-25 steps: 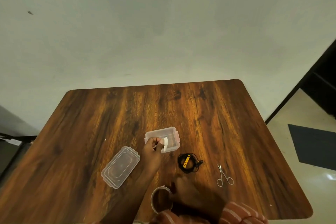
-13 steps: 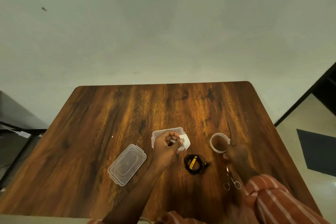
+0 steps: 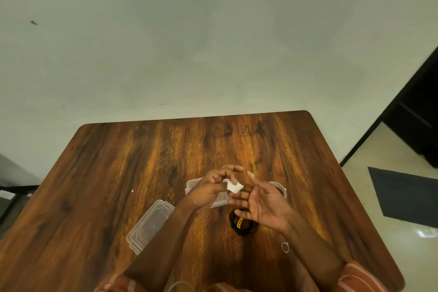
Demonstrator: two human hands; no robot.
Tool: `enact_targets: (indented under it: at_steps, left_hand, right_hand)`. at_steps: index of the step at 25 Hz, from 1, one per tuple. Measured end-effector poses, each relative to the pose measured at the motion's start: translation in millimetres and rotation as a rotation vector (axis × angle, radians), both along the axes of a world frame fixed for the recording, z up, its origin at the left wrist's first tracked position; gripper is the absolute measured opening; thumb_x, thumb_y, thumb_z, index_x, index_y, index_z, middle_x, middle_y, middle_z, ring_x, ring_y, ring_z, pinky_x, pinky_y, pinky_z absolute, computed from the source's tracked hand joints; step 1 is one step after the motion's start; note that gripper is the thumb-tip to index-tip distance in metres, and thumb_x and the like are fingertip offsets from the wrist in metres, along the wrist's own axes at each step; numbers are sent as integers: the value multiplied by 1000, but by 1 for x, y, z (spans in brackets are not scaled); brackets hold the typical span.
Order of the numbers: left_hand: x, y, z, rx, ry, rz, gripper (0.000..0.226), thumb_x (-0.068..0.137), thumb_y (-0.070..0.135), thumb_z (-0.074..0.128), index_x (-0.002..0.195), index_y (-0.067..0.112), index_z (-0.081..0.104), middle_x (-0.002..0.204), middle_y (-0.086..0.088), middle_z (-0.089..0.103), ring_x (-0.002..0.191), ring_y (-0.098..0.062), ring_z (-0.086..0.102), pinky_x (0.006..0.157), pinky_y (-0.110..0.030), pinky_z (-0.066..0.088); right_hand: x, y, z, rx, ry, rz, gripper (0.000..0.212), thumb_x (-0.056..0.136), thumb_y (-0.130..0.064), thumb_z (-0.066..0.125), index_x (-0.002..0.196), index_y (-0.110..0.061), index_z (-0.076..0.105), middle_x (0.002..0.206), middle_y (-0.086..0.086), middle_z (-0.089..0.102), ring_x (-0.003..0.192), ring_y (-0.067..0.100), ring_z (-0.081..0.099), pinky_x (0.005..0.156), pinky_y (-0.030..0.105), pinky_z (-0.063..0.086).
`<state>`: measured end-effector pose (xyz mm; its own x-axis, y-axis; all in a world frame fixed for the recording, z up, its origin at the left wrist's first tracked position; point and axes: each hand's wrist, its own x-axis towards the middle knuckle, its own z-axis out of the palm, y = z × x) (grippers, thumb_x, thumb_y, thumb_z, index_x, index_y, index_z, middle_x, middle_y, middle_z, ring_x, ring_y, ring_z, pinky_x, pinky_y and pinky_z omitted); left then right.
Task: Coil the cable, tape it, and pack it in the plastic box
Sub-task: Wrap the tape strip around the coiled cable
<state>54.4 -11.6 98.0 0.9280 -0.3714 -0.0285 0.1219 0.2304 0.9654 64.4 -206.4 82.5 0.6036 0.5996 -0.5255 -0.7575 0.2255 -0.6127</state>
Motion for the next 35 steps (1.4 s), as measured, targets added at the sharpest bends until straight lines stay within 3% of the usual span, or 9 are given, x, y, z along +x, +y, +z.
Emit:
enact_targets:
  at_steps: [3, 7, 13, 16, 18, 20, 25, 30, 35]
  left_hand:
    - [8, 3, 2, 1, 69, -109, 11, 72, 8, 66, 77, 17, 68, 136, -8, 51, 127, -26, 45, 104, -43, 34]
    - [13, -5, 3, 65, 97, -175, 13, 69, 9, 67, 74, 21, 68, 131, -5, 52, 118, -15, 50, 98, -38, 38]
    - [12, -20, -7, 61, 156, -145, 21, 79, -1, 59, 76, 17, 69, 126, -3, 58, 112, -16, 56, 90, -34, 46]
    - [5, -23, -30, 190, 272, 94, 19, 87, 0, 56, 91, 12, 70, 110, -10, 68, 89, -20, 63, 69, -29, 48]
    - [-13, -29, -59, 535, 290, 335, 15, 90, 7, 58, 88, 13, 71, 94, -10, 72, 73, -15, 65, 58, -22, 47]
    - [-35, -34, -96, 889, 224, 377, 9, 88, 15, 64, 82, 17, 70, 84, -1, 71, 75, -12, 66, 64, -24, 52]
    - [-29, -47, -144, 1239, 83, 324, 24, 84, 33, 64, 100, 15, 66, 103, 0, 67, 90, -15, 63, 81, -34, 57]
    - [-18, -56, -149, 1419, 35, 203, 55, 80, 54, 54, 119, 16, 62, 130, -1, 53, 112, -21, 55, 91, -39, 53]
    - [-17, -58, -153, 1471, -7, 166, 45, 88, 40, 59, 128, 20, 56, 142, 0, 48, 126, -21, 48, 99, -36, 48]
  right_hand:
    - [-1, -6, 8, 60, -35, 59, 43, 72, -33, 84, 105, -8, 73, 99, 11, 73, 86, 20, 71, 72, 33, 55]
    - [1, -15, 11, -49, -81, 30, 14, 77, -16, 77, 91, -12, 78, 82, 5, 70, 68, 14, 65, 61, 27, 54]
    - [-5, -27, -3, -165, -148, -40, 24, 76, -13, 79, 98, -7, 70, 97, 15, 74, 91, 24, 73, 73, 32, 54]
    - [-15, -31, -13, -286, -80, -246, 18, 80, -12, 72, 97, -8, 68, 94, 13, 75, 86, 21, 74, 70, 30, 52]
    - [-25, -38, -30, -371, 23, -408, 21, 83, -13, 70, 103, -6, 68, 87, 10, 75, 75, 17, 72, 65, 29, 50]
    - [-40, -43, -46, -414, 129, -532, 21, 85, -14, 69, 104, -6, 67, 81, 9, 73, 69, 16, 69, 61, 28, 47]
    - [-76, -45, -64, -476, 226, -629, 11, 87, -9, 69, 96, -5, 63, 69, 10, 69, 65, 20, 63, 58, 30, 45]
    - [-83, -49, -69, -506, 195, -622, 13, 85, -5, 70, 97, -2, 67, 63, 9, 70, 63, 20, 62, 56, 30, 45]
    - [-88, -51, -74, -539, 197, -619, 5, 85, -6, 69, 89, -3, 70, 66, 13, 72, 63, 20, 63, 55, 30, 46]
